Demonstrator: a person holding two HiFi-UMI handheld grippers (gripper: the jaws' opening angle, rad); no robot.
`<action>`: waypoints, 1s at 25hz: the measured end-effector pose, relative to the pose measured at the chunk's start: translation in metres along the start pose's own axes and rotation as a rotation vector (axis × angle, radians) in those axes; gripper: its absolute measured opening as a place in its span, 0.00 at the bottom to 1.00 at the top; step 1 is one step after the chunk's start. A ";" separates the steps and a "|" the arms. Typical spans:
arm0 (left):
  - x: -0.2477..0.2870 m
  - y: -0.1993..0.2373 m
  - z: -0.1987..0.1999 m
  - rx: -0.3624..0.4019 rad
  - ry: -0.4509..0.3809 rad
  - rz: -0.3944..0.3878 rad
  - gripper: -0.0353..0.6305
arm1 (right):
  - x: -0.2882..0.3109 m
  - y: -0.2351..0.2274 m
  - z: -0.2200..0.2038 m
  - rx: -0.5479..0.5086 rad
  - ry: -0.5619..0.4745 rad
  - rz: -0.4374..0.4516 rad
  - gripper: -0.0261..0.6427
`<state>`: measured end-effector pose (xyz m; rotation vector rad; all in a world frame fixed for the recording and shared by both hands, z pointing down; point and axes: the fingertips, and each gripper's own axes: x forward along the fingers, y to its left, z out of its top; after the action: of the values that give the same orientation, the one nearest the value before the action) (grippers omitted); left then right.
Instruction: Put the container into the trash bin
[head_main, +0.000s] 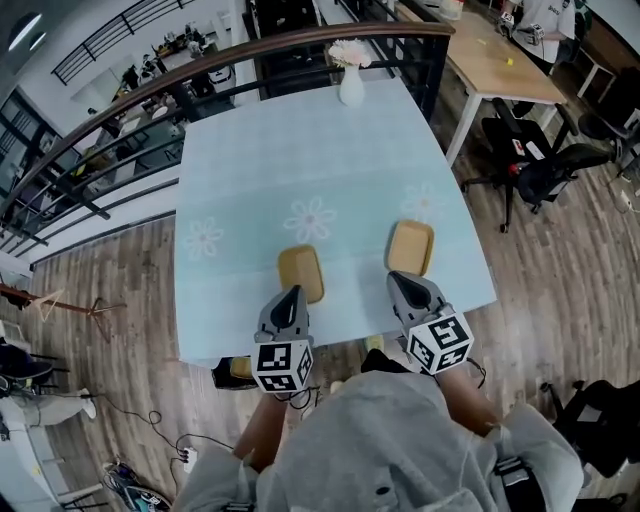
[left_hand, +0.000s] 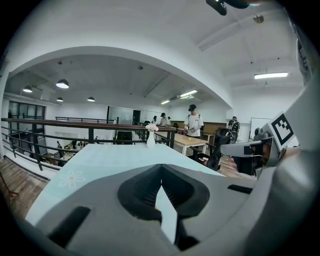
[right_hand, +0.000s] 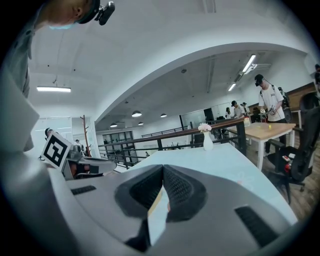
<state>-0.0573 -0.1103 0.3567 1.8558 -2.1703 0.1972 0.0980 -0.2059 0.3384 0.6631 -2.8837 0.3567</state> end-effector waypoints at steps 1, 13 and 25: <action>0.004 0.000 -0.001 0.003 0.006 -0.001 0.08 | 0.001 -0.004 0.000 0.003 0.004 0.000 0.08; 0.044 -0.004 -0.069 0.108 0.277 -0.086 0.10 | 0.030 -0.024 -0.005 0.016 0.053 0.066 0.08; 0.079 -0.018 -0.147 0.110 0.527 -0.117 0.22 | 0.055 -0.056 -0.012 0.062 0.096 0.138 0.08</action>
<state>-0.0327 -0.1463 0.5187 1.7293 -1.7148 0.7049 0.0759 -0.2741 0.3724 0.4443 -2.8430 0.4835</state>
